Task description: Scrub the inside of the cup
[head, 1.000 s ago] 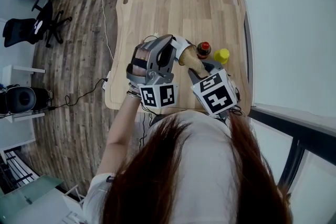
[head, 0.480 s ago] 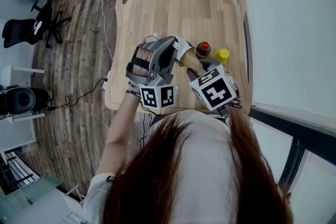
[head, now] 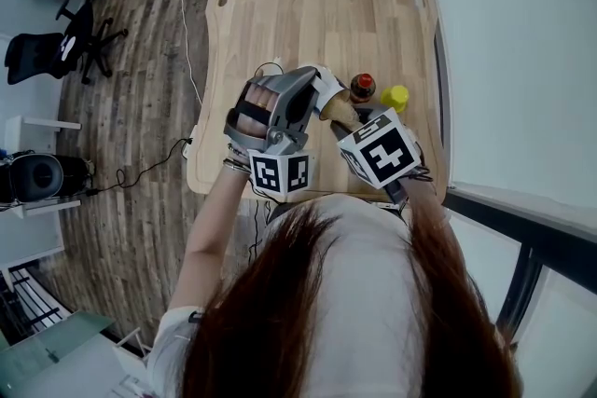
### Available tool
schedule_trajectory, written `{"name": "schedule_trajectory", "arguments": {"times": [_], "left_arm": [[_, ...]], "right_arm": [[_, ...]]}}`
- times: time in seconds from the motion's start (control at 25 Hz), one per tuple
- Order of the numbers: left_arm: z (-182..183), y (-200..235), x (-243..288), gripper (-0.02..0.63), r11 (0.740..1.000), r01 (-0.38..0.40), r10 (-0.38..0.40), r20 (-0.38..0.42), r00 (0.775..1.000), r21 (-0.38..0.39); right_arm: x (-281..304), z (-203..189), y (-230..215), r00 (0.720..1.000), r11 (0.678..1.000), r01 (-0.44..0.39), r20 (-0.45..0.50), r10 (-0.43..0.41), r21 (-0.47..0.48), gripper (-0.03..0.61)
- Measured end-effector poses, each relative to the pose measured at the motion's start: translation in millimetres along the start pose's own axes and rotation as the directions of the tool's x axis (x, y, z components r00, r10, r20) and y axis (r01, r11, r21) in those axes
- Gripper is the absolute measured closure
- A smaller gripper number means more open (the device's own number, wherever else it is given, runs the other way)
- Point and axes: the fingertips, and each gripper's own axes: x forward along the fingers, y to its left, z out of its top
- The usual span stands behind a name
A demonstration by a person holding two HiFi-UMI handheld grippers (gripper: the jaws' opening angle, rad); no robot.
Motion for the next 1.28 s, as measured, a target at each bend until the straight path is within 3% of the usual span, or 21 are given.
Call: {"name": "schedule_trajectory", "arguments": {"times": [0.88,1.08,1.28], "left_arm": [[7.0,-5.0,-0.1,0.568,0.998,0.015,-0.017,0.030,0.999,0.058],[5.3,-3.7,-2.0,0.568,0.998,0.005,-0.006,0.033,0.999,0.058],[5.9,-2.1,-3.5,0.568,0.999,-0.003,0.001,0.038,0.999,0.052]], "right_arm": [[7.2,7.4,-1.4,0.996,0.992,-0.091,0.019,0.090,0.084,0.439],[7.7,9.6,1.4,0.983,0.970,-0.179,0.057,0.172,0.163,0.439],[6.3,12.3,5.7,0.959,0.924,-0.282,0.115,0.260,0.257,0.439]]}}
